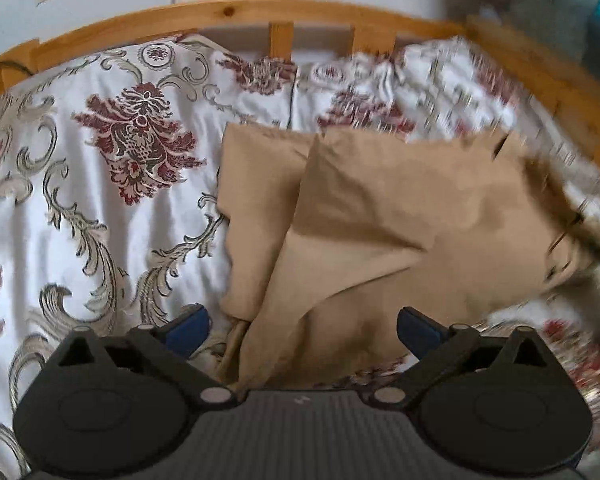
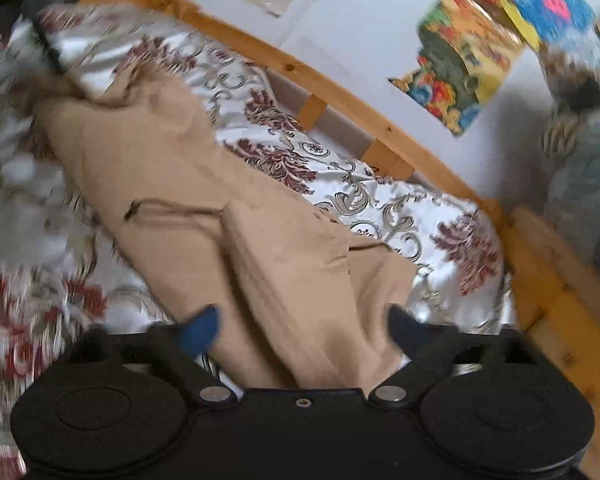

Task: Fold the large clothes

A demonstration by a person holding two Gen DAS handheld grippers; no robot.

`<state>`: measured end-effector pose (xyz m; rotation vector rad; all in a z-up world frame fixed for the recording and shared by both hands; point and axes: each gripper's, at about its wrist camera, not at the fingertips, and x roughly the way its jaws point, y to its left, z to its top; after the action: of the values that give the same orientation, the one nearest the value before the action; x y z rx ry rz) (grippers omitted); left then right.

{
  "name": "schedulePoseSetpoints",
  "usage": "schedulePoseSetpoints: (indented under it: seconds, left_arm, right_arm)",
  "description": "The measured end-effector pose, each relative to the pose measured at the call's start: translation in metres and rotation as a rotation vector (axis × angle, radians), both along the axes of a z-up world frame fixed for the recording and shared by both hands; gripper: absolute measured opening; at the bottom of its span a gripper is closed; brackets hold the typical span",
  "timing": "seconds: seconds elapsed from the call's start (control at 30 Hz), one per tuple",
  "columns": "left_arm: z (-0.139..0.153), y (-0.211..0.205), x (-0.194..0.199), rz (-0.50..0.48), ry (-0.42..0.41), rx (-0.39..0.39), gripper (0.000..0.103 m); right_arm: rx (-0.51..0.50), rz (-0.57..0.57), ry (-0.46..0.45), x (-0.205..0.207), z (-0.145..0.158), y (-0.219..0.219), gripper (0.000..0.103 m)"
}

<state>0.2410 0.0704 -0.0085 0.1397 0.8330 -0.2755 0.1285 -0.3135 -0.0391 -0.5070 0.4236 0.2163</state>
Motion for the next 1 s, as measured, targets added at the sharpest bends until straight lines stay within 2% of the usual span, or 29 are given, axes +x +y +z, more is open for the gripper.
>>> schedulePoseSetpoints:
  seconds: [0.07,0.1,0.17,0.23,0.27,0.3,0.4,0.5,0.63,0.7,0.73,0.77,0.8,0.83,0.87,0.93,1.0]
  left_arm:
    - [-0.002,-0.005,0.002,-0.006,-0.027,0.006,0.082]
    - [-0.001,-0.007,0.003,-0.009,-0.042,-0.003,0.074]
    - [0.0,-0.007,0.007,0.011,-0.062,-0.028,0.019]
    - [0.001,-0.002,0.009,0.074,-0.084,-0.072,0.006]
    - [0.003,0.004,0.009,0.117,-0.108,-0.104,0.002]
    - [0.005,0.013,0.009,0.173,-0.13,-0.143,0.001]
    - [0.012,0.048,0.011,0.356,-0.153,-0.255,0.001]
    - [0.011,0.078,0.023,0.429,-0.084,-0.316,0.001]
    - [0.008,0.07,0.044,0.441,0.003,-0.19,0.007]
    - [0.008,0.063,0.046,0.456,0.022,-0.146,0.012]
    - [0.008,0.062,0.044,0.46,0.016,-0.142,0.026]
    - [0.009,0.061,0.041,0.463,0.007,-0.147,0.058]
    - [0.009,0.061,0.038,0.482,-0.007,-0.156,0.073]
    - [0.01,0.061,0.032,0.513,-0.032,-0.169,0.086]
    - [0.011,0.062,0.024,0.542,-0.062,-0.192,0.086]
    - [0.011,0.063,0.01,0.529,-0.079,-0.244,0.086]
    - [0.008,0.063,-0.004,0.497,-0.083,-0.262,0.084]
  right_arm:
    - [0.106,-0.042,-0.001,0.009,0.006,-0.01,0.039]
    - [0.144,-0.057,-0.009,0.012,0.009,-0.014,0.023]
    - [0.204,-0.097,-0.029,0.022,0.018,-0.023,0.017]
    - [0.244,-0.141,-0.052,0.034,0.026,-0.032,0.01]
    - [0.258,-0.175,-0.064,0.041,0.029,-0.037,0.009]
    - [0.274,-0.208,-0.072,0.048,0.031,-0.043,0.008]
    - [0.383,-0.352,-0.079,0.074,0.034,-0.07,0.008]
    - [0.498,-0.473,-0.033,0.098,0.022,-0.098,0.008]
    - [0.586,-0.575,0.037,0.121,-0.017,-0.117,0.008]
    - [0.564,-0.566,0.036,0.12,-0.03,-0.115,0.009]
    - [0.537,-0.549,0.027,0.118,-0.032,-0.112,0.011]
    - [0.52,-0.543,0.024,0.116,-0.031,-0.111,0.014]
    - [0.507,-0.544,0.02,0.112,-0.029,-0.109,0.021]
    - [0.494,-0.55,0.01,0.109,-0.027,-0.109,0.032]
    - [0.475,-0.553,-0.011,0.104,-0.023,-0.107,0.038]
    - [0.44,-0.54,-0.056,0.096,-0.016,-0.102,0.071]
    - [0.431,-0.514,-0.067,0.089,-0.008,-0.098,0.074]
